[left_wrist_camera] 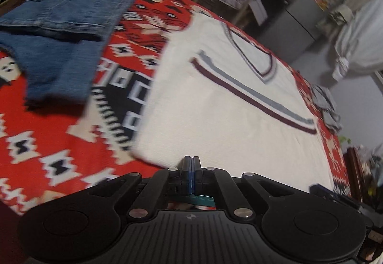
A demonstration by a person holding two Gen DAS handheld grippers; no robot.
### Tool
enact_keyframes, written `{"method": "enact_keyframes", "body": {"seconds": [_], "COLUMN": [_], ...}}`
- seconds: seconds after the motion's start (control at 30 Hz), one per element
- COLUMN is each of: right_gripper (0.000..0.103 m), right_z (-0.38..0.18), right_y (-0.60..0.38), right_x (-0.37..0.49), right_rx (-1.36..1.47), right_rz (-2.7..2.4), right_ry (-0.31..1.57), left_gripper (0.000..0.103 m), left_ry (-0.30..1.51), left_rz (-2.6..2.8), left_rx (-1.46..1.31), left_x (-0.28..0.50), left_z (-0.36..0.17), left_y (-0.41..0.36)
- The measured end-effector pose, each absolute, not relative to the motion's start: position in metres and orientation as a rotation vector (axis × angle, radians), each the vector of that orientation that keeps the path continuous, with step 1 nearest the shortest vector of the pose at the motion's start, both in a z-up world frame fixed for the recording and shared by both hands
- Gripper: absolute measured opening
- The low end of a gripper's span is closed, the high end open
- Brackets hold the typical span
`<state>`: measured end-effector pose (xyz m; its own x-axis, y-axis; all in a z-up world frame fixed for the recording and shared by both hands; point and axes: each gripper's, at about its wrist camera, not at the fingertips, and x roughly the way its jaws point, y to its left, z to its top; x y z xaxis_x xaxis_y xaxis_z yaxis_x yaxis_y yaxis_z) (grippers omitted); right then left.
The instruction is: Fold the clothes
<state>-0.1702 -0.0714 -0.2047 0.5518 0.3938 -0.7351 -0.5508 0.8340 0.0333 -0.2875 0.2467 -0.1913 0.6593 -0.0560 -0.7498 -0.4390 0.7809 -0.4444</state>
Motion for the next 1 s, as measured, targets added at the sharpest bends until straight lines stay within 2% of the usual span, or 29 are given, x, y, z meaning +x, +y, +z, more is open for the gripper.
{"method": "enact_keyframes", "body": {"seconds": [0.13,0.3,0.5,0.77,1.0], "right_gripper": [0.01,0.01,0.007,0.006,0.005], "right_z": [-0.204,-0.194,-0.183,-0.198,-0.21], "right_y": [-0.071,-0.063,-0.009,0.067,0.075], "right_x": [-0.17,-0.175,-0.191,-0.224,-0.235], "right_rx": [-0.211,-0.195,-0.234,-0.318,-0.364], "right_rz": [0.561,0.596,0.747,0.913,0.942], "right_ry": [0.814,0.795,0.744,0.717,0.722], "left_gripper": [0.002,0.002,0.002,0.002,0.002], "left_ry": [0.815,0.795,0.8,0.791,0.778], "left_rz": [0.279,0.228,0.197,0.246,0.229], "left_rx": [-0.703,-0.668,-0.644,-0.703,-0.723], "left_x": [-0.298,-0.295,-0.287,-0.299,-0.303], "left_z": [-0.191,-0.183,-0.187,-0.197,-0.199], "left_y": [0.266,0.253,0.246,0.269,0.272]}}
